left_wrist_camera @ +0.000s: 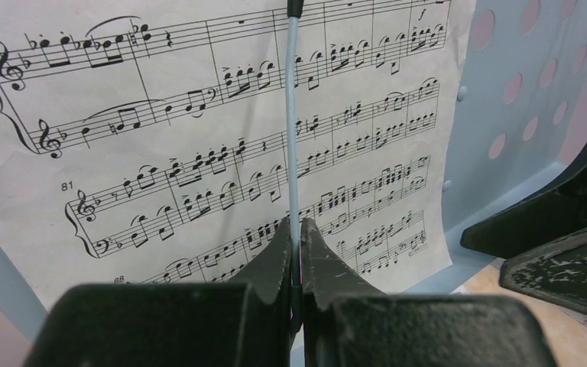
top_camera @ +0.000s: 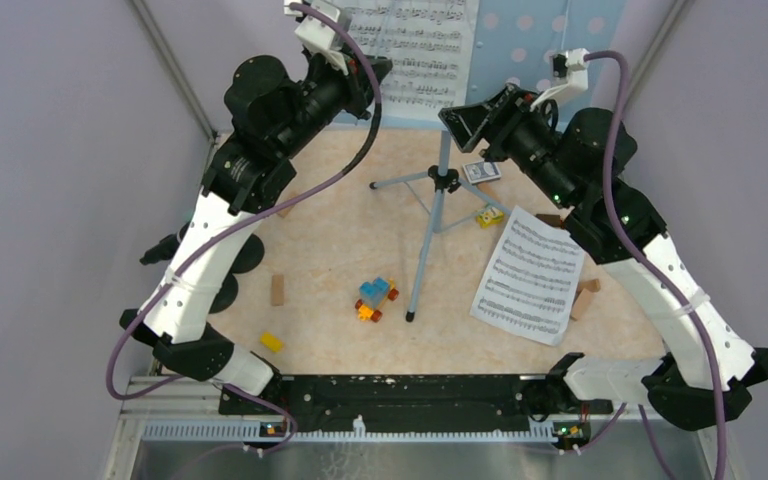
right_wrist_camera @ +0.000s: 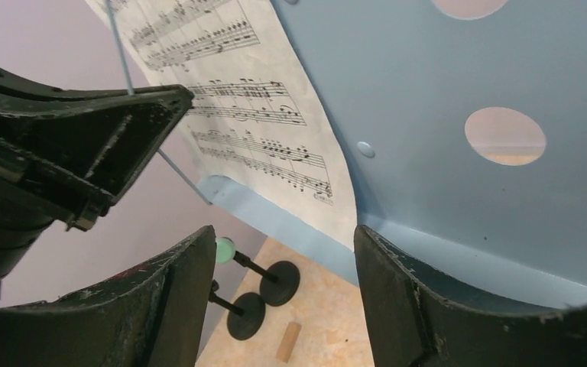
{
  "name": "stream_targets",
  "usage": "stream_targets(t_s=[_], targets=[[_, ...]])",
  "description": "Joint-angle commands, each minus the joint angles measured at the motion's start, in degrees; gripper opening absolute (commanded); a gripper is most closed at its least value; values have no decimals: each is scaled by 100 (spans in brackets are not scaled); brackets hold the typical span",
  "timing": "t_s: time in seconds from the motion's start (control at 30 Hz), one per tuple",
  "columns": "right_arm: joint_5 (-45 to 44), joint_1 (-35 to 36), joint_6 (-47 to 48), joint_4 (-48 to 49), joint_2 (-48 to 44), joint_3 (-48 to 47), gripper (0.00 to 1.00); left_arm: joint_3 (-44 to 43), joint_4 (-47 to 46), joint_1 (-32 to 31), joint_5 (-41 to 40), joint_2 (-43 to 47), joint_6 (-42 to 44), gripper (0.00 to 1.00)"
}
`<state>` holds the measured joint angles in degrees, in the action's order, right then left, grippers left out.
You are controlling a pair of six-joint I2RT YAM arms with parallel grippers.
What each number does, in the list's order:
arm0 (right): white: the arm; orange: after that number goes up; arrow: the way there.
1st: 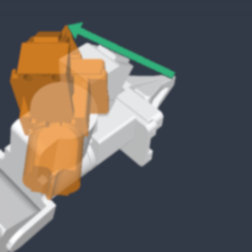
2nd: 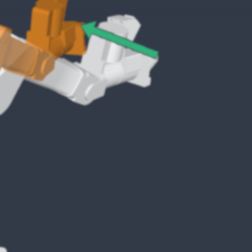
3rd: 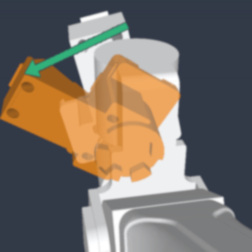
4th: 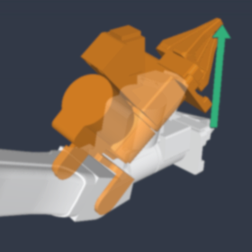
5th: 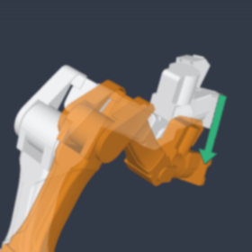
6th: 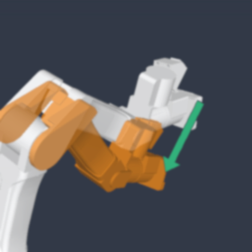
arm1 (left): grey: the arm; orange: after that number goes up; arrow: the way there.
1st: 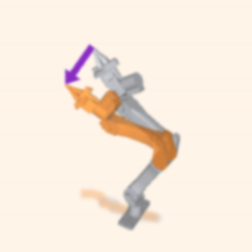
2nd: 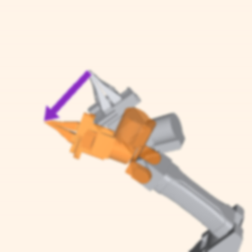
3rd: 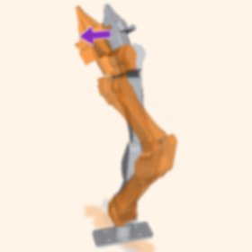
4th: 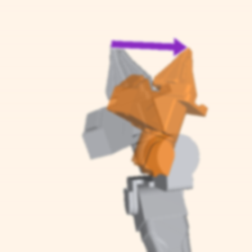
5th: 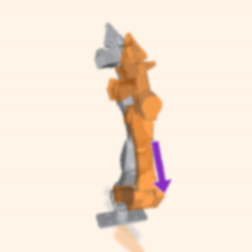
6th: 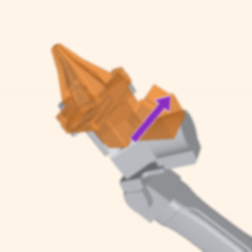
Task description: Pack up the instrument practice props
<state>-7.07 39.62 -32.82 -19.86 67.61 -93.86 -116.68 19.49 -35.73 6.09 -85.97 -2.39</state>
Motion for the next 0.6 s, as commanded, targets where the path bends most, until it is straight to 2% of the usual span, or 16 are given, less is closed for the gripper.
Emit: stream_targets(t_s=[0.0, 0.4, 0.57], targets=[[-290, 11, 21, 8, 242, -200, 66, 122, -197, -13, 118, 152, -112, 0], [-736, 14, 319, 40, 513, -408, 65, 190, -231, -10, 206, 195, -110, 0], [-590, 11, 362, -68, 693, -597, 65, 190, -226, -8, 219, 212, -105, 0]])
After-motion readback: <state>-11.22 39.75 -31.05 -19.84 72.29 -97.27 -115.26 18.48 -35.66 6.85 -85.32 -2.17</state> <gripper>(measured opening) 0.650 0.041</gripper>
